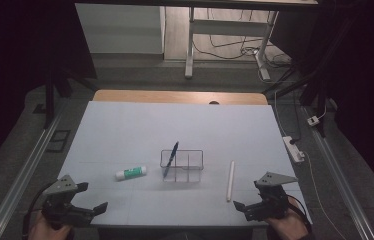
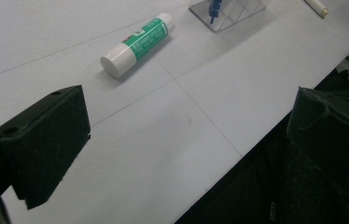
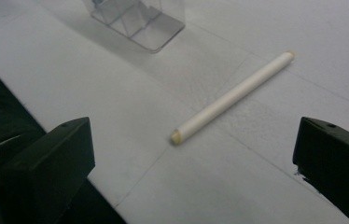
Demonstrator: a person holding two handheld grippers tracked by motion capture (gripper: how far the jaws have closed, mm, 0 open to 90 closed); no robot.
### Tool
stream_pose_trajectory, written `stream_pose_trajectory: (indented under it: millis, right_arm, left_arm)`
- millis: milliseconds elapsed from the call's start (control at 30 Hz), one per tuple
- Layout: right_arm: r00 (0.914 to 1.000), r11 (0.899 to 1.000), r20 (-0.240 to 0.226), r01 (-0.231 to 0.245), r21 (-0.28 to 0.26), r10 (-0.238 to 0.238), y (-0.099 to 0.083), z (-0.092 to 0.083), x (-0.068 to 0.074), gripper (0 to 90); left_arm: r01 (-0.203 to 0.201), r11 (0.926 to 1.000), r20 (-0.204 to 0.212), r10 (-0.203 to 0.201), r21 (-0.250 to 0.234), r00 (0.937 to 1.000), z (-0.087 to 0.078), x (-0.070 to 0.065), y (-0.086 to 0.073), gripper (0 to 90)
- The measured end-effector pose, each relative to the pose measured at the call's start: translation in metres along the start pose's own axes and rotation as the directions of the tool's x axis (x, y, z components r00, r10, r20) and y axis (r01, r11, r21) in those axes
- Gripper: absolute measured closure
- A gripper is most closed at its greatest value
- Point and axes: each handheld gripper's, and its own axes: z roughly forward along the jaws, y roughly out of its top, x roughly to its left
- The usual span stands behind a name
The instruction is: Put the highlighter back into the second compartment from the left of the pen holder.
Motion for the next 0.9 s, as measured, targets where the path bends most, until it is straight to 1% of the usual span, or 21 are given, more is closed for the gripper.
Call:
stream_pose_trajectory:
  millis: [33, 133, 167, 200, 267, 333, 400, 467, 533, 633, 733, 800, 900]
  right_arm:
    - [0.9999, 1.000, 0.003, -0.010, -0.001, 0.010, 0.001, 0.002, -0.001, 0.0]
    - [0.9998, 1.000, 0.006, -0.018, 0.006, 0.018, 0.004, 0.007, -0.006, 0.0]
    - [0.9996, 1.000, 0.010, -0.027, 0.006, 0.027, 0.005, 0.009, -0.007, 0.0]
    - [0.9995, 1.000, 0.006, -0.030, 0.007, 0.030, 0.006, 0.010, -0.008, 0.0]
    - [0.9998, 1.000, 0.011, -0.019, 0.017, 0.019, 0.008, 0.015, -0.010, 0.0]
    - [0.9998, 0.999, 0.016, -0.008, 0.040, 0.008, 0.011, 0.021, -0.013, 0.0]
    - [0.9990, 0.997, 0.044, -0.006, 0.073, 0.003, 0.012, 0.030, -0.016, 0.0]
    - [0.9987, 0.994, 0.051, -0.001, 0.105, -0.005, 0.013, 0.038, -0.020, 0.0]
    - [0.9979, 0.993, 0.065, -0.002, 0.115, -0.005, 0.015, 0.045, -0.024, 0.0]
    - [0.9971, 0.994, 0.077, -0.005, 0.110, -0.003, 0.019, 0.052, -0.030, 0.0]
    - [0.9975, 0.994, 0.070, 0.005, 0.112, -0.013, 0.024, 0.057, -0.036, 0.0]
    - [0.9971, 0.992, 0.072, 0.013, 0.124, -0.022, 0.027, 0.062, -0.040, 3.2]
    - [0.9966, 0.991, 0.074, 0.024, 0.133, -0.034, 0.031, 0.067, -0.045, 11.8]
  left_arm:
    - [-0.001, 1.0000, 0.001, 0.001, 0.001, 1.0000, 0.000, 0.000, 0.000, 0.0]
    - [0.001, 1.0000, 0.002, -0.001, 0.002, 1.0000, 0.000, 0.000, 0.000, 0.0]
    - [0.000, 1.0000, 0.003, 0.000, 0.003, 1.0000, 0.000, 0.000, 0.000, 0.0]
    - [0.000, 1.0000, 0.004, 0.000, 0.004, 1.0000, 0.000, 0.000, 0.000, 0.0]
    - [-0.002, 1.0000, 0.004, 0.002, 0.006, 1.0000, 0.001, 0.000, 0.000, 0.0]
    - [-0.005, 1.0000, 0.004, 0.005, 0.009, 1.0000, 0.001, 0.000, 0.000, 0.0]
    - [-0.005, 0.9999, 0.003, 0.005, 0.011, 1.0000, 0.001, 0.000, 0.001, 0.0]
    - [-0.005, 0.9999, 0.002, 0.005, 0.012, 1.0000, 0.001, 0.000, 0.001, 0.0]
    - [-0.004, 0.9999, 0.001, 0.004, 0.013, 1.0000, 0.001, 0.000, 0.001, 0.0]
    - [-0.005, 0.9999, 0.001, 0.005, 0.014, 1.0000, 0.002, 0.000, 0.001, 0.0]
    - [-0.005, 0.9999, 0.004, 0.005, 0.011, 1.0000, 0.001, 0.000, 0.001, 0.0]
    - [-0.001, 0.9999, 0.007, 0.001, 0.010, 1.0000, 0.001, 0.001, 0.001, 0.0]
    - [-0.003, 0.9999, 0.009, 0.003, 0.010, 1.0000, 0.001, 0.001, 0.001, 0.0]
